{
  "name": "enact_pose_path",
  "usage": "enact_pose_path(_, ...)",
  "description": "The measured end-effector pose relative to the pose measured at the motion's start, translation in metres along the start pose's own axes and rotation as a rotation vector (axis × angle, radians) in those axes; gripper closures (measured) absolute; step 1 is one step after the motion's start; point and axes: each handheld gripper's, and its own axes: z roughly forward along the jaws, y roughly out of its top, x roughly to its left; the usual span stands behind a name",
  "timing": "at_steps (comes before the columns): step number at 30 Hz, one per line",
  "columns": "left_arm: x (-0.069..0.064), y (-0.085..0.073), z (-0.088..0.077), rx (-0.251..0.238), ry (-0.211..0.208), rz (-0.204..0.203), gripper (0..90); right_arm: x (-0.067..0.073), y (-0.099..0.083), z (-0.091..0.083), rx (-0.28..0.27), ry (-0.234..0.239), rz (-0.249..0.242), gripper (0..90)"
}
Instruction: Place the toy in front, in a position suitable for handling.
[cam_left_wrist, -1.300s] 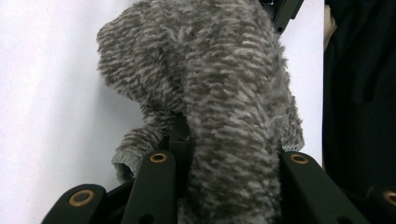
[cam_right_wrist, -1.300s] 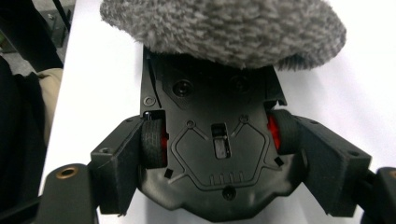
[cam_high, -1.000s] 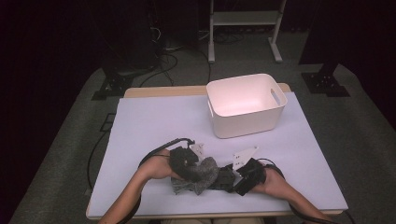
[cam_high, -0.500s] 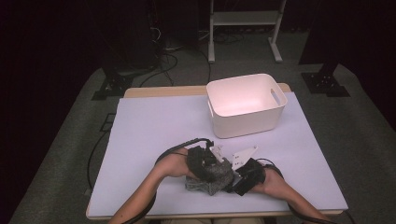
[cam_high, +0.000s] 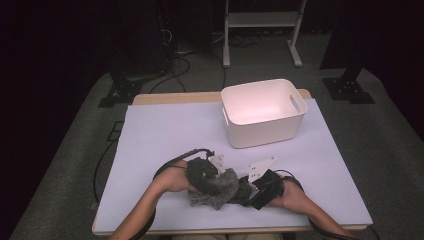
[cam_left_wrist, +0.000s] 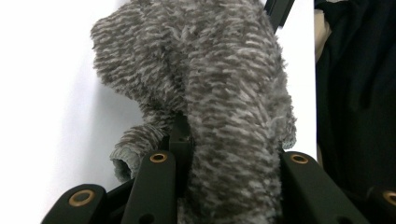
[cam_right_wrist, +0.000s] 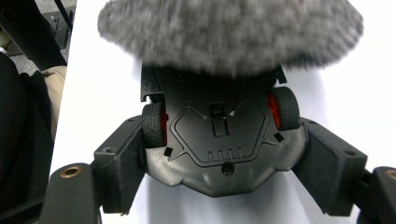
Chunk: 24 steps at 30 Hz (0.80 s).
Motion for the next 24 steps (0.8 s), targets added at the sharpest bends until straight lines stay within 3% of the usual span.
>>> enact_pose_path(7, 0.005, -0.026, -0.011, -0.029, 0.039, -0.036, 68.1, -0.001, 0.001, 0.000, 0.004, 0.003, -0.004, 22.9)
enact_pose_path(11, 0.006, -0.031, -0.011, -0.060, 0.030, -0.047, 68.5, -0.001, 0.001, 0.000, 0.006, 0.002, -0.002, 22.9)
enact_pose_path(24, 0.010, 0.008, 0.010, -0.134, -0.007, -0.011, 69.6, -0.001, 0.002, 0.001, 0.002, 0.004, 0.001, 23.0)
